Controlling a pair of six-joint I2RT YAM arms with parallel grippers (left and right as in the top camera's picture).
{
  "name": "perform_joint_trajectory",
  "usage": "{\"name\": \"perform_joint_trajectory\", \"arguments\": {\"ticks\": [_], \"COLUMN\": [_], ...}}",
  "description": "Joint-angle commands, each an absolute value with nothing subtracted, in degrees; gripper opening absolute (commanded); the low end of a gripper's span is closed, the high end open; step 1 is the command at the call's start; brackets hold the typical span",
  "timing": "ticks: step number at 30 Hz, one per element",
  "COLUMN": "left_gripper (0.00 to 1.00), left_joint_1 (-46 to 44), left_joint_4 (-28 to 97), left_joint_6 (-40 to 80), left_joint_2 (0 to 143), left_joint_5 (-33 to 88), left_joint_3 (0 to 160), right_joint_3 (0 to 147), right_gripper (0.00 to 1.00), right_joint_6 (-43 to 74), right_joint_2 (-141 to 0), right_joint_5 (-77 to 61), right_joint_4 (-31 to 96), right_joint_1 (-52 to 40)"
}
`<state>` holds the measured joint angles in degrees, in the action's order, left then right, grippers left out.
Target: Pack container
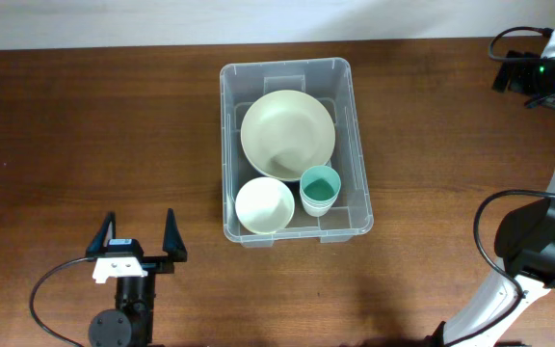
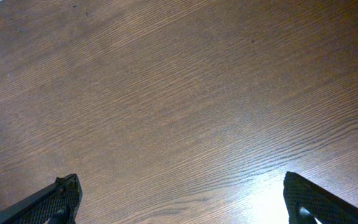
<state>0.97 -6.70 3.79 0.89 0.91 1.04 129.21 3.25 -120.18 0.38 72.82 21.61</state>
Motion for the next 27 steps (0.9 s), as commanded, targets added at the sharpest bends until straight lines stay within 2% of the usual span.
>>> {"name": "perform_joint_trajectory", "arguments": {"ticks": [1,27], "left_gripper": [1.00,1.00], "left_joint_1": [1.76,2.09], "left_joint_4": [-6.63,4.54], "left_joint_6": [1.45,1.45], "left_joint_2": [0.30,0.40], "left_joint_5": [2.20,2.17], "left_joint_3": [0.47,0.51], "right_joint_3": [130.06,130.06], "right_gripper": [0.99,0.99], "right_joint_6": [3.68,3.68], "right_joint_2": [-119.37,-119.37], "right_joint_5": [0.25,0.25], "right_joint_4": [72.69,72.69], "right_joint_1": [21.63,21.63]}}
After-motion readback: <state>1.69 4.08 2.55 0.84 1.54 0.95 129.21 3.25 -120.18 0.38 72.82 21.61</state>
